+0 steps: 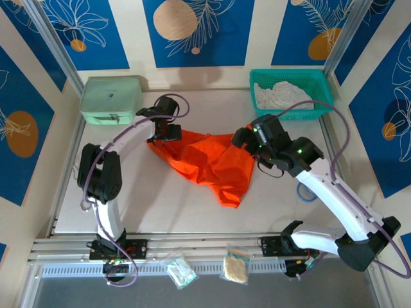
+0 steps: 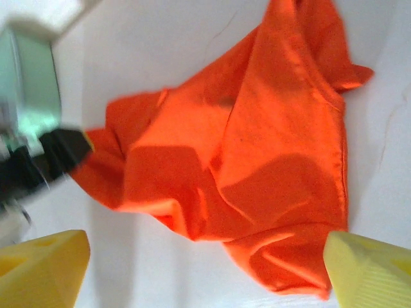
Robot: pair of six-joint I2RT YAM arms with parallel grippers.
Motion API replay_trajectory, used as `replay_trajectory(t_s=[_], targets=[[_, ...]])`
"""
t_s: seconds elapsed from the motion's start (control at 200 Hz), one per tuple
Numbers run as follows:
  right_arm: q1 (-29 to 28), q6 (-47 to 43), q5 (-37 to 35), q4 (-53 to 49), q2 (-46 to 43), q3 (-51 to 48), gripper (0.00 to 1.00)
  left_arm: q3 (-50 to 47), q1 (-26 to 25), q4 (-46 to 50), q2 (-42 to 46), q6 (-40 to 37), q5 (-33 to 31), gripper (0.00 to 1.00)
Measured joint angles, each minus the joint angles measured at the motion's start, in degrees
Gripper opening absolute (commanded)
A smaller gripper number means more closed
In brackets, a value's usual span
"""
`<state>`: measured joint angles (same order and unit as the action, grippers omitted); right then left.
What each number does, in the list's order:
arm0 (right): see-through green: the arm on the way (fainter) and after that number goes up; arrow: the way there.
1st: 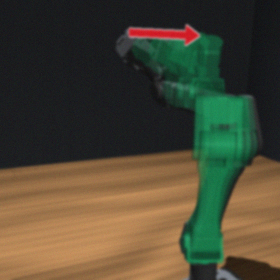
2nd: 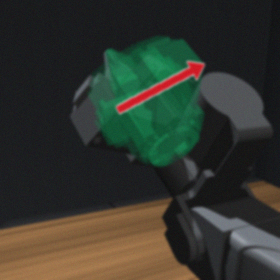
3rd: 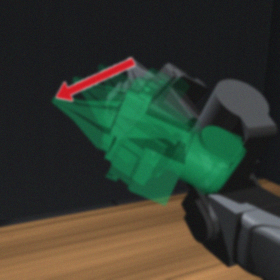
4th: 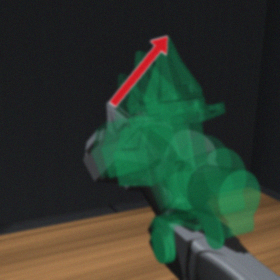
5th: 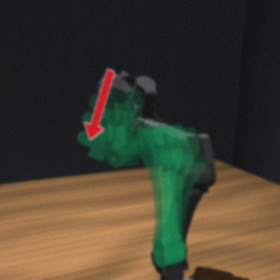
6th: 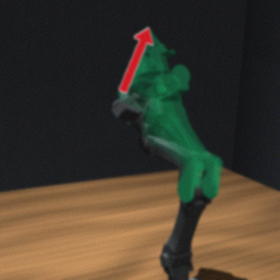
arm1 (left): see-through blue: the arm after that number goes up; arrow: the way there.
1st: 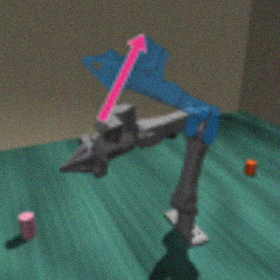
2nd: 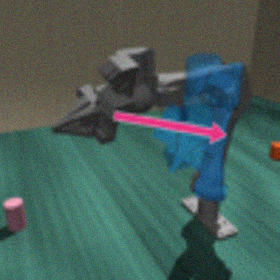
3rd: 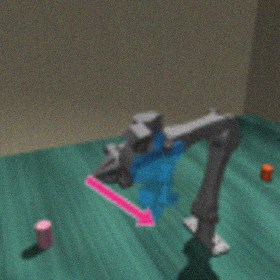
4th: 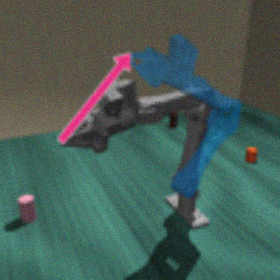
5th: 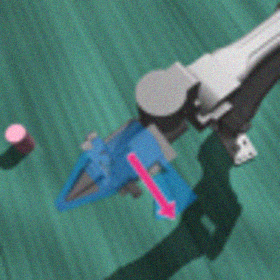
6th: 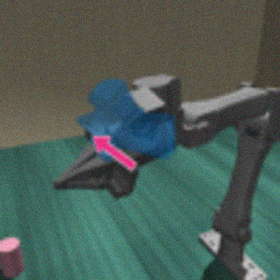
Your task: Fold and stack the t-shirts
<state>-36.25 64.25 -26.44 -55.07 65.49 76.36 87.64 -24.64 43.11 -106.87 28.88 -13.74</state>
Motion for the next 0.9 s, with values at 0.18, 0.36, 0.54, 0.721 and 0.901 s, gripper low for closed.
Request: replay_trajectory(t_s=[0.18, 0.36, 0.54, 0.721, 0.901], targets=[[2.3, 13.6, -2.7, -8.9, 4.5, 12.5, 0.99, -6.3, 0.9, 2.9, 5.0, 3.3, -6.6, 0.84], [5.4, 19.3, -1.3, -11.0, 10.5, 19.2, 0.99, -9.2, 4.1, 3.9, 3.1, 5.8, -10.1, 0.71], [8.7, 19.2, 1.2, -11.1, 15.5, 25.3, 1.00, -7.7, 9.2, 1.6, -4.9, 5.5, -10.8, 0.70], [10.3, 17.3, 2.9, -10.0, 17.3, 27.6, 0.99, -4.3, 11.8, -1.6, -10.2, 5.1, -9.0, 0.69], [10.1, 15.6, 2.8, -8.6, 18.2, 29.3, 0.98, -2.3, 12.1, -5.5, -11.4, 5.1, -5.7, 0.69]])
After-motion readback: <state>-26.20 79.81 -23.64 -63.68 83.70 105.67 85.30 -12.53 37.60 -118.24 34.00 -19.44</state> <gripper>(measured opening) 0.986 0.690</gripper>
